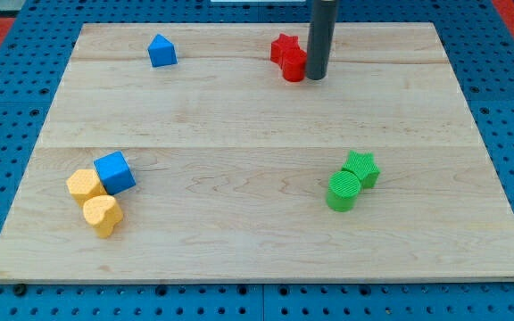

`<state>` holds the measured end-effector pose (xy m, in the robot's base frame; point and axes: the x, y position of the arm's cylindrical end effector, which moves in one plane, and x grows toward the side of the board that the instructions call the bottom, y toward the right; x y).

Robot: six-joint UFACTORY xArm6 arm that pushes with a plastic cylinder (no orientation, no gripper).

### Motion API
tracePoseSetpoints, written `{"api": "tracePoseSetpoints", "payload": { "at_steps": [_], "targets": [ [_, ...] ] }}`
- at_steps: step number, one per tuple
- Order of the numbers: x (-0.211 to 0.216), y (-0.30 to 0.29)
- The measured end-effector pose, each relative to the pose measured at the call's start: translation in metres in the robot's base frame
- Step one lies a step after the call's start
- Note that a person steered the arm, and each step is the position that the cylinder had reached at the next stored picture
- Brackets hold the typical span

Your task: Push the red star to the left side of the board

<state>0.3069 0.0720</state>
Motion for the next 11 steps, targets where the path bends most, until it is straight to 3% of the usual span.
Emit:
{"api": "tracePoseSetpoints", "payload": {
  "at_steps": [4, 5, 6, 8, 9, 11],
  "targets": [
    [-0.017, -0.049],
    [0.012, -0.032],
    [0.022, 0.022],
    [-0.023, 0.057],
    [-0.052, 0.034],
    [-0.065, -0.072]
  ]
}}
